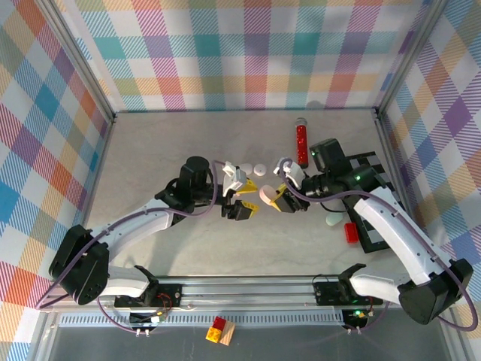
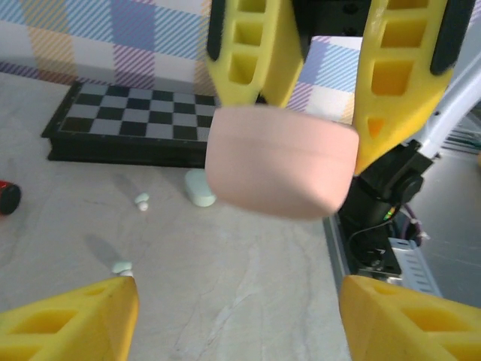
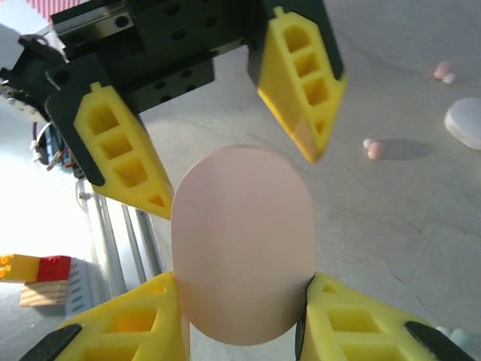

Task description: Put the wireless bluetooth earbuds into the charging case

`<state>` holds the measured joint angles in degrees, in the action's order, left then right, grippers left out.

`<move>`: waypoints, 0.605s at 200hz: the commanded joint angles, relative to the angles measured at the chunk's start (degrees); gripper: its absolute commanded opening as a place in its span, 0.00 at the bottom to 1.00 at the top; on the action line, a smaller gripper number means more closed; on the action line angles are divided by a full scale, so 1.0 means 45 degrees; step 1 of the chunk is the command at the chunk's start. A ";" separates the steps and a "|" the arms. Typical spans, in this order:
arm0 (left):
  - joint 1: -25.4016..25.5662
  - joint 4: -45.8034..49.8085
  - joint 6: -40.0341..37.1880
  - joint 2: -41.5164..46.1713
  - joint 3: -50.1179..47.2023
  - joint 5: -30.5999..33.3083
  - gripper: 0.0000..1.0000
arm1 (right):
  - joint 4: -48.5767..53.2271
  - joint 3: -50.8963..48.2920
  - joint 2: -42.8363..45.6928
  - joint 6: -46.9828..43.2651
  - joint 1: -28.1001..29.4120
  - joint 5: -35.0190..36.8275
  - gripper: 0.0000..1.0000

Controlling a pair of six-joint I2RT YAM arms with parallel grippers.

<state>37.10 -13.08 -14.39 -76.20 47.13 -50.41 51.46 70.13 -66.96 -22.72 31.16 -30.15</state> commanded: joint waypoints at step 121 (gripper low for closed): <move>0.0564 0.1662 -0.0363 -0.0126 0.0969 -0.2370 0.52 | 0.0966 0.0877 -0.0961 -0.1200 0.0786 -0.1052 0.31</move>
<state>39.20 -5.89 -15.90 -76.77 49.39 -58.11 54.48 71.81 -70.83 -26.28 34.15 -32.67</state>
